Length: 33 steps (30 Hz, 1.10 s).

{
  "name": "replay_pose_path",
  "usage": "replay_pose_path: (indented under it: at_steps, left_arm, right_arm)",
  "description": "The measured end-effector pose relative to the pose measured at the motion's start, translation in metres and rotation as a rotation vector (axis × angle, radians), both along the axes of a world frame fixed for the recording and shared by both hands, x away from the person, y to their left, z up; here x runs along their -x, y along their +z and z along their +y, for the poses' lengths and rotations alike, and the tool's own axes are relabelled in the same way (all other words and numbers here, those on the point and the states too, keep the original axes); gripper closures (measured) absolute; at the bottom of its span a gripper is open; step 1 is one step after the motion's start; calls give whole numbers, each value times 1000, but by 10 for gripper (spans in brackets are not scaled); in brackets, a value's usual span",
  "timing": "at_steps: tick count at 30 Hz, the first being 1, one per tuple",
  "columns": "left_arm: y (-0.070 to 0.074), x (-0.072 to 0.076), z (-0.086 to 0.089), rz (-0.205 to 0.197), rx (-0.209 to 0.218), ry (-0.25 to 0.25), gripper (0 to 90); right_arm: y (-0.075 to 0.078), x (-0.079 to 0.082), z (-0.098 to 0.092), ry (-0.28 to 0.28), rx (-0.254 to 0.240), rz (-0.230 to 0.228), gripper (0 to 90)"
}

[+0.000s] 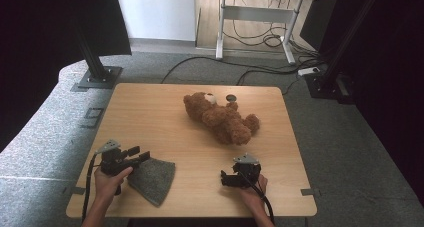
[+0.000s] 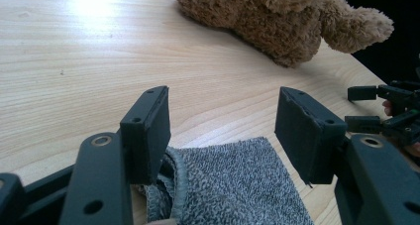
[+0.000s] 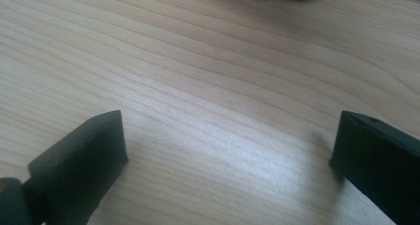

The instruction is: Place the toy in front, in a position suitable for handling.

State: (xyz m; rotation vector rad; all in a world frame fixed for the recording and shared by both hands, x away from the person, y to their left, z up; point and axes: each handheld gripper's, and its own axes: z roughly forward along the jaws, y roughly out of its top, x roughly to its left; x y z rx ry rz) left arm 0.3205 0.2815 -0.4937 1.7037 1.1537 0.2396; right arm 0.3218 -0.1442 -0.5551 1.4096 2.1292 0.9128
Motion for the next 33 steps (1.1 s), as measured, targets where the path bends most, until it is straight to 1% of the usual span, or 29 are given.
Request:
replay_pose_path:
  at_steps: [1, 2, 3, 4, 5, 6, 8, 9, 10, 11, 12, 15, 17, 18, 20, 21, 22, 23, 24, 26, 27, 28, 29, 31, 32, 33]
  left_arm:
    - [0, 0, 0, 1, -3, -1, 382]
    - [0, 0, 0, 1, -6, -2, 382]
    - [1, 1, 0, 0, -8, -4, 382]
    - [1, 2, 0, -2, -5, -3, 382]
    - [3, 3, 1, -7, 3, -5, 382]
    - [3, 3, 1, -7, 3, -5, 382]
    - [4, 3, 1, -8, 7, -6, 381]
    - [5, 3, 1, -10, 6, -7, 381]
    - [7, 2, -1, -14, 6, -11, 380]
    - [7, 2, -1, -14, 6, -11, 378]
    - [8, 1, -3, -16, -1, -18, 378]
    - [10, -1, -5, -17, -5, -22, 376]
    - [10, -3, -6, -17, -6, -24, 376]
    - [10, -3, -6, -17, -6, -24, 376]
    - [10, -4, -7, -15, -6, -27, 376]
    - [10, -4, -7, -15, -6, -27, 377]
    - [9, -4, -7, -14, -7, -28, 377]
    - [9, -4, -8, -15, -9, -31, 377]
    - [9, -4, -7, -15, -9, -32, 377]
    - [9, -3, -7, -15, -7, -32, 377]
    - [9, -3, -6, -15, -3, -29, 377]
    - [9, -3, -6, -15, -3, -29, 377]
    - [9, -3, -5, -16, -2, -28, 378]
    - [9, -3, -5, -15, 0, -28, 378]
    - [9, -3, -5, -15, 2, -28, 378]
    - [9, -3, -4, -15, 3, -27, 378]
  right_arm:
    - [0, 0, 0, 0, 0, 0, 45]
    - [1, 3, 0, -9, 0, -6, 95]
    - [1, 3, 0, -9, 0, -6, 95]
    - [3, 6, 1, -17, 6, -13, 134]
    - [4, 8, 2, -23, 16, -24, 134]
    - [5, 10, 2, -22, 19, -35, 134]
    - [7, 12, 2, -21, 11, -41, 136]
    - [10, 15, 1, -17, -14, -48, 138]
    - [12, 17, -1, -17, -26, -56, 140]
    - [12, 17, -1, -17, -26, -56, 140]
    - [17, 19, -4, -32, -52, -73, 148]
    - [31, 21, -10, -38, -81, -111, 154]
    - [42, 21, -13, -39, -122, -134, 154]
    - [47, 20, -14, -37, -130, -141, 154]
    - [59, 14, -15, -39, -153, -158, 154]
    - [63, 10, -15, -41, -165, -158, 154]
    - [63, 10, -15, -41, -165, -158, 154]
    - [73, -1, -12, -38, -165, -161, 153]
    - [77, -6, -10, -38, -157, -165, 153]
    - [88, -18, -7, -40, -159, -168, 153]
    - [94, -23, -6, -44, -158, -175, 152]
    - [94, -23, -6, -44, -158, -175, 152]
    - [107, -34, -3, -45, -155, -193, 152]
    - [116, -45, -1, -42, -154, -194, 148]
    - [116, -45, -1, -42, -154, -194, 148]
    - [121, -60, 1, -41, -150, -186, 145]
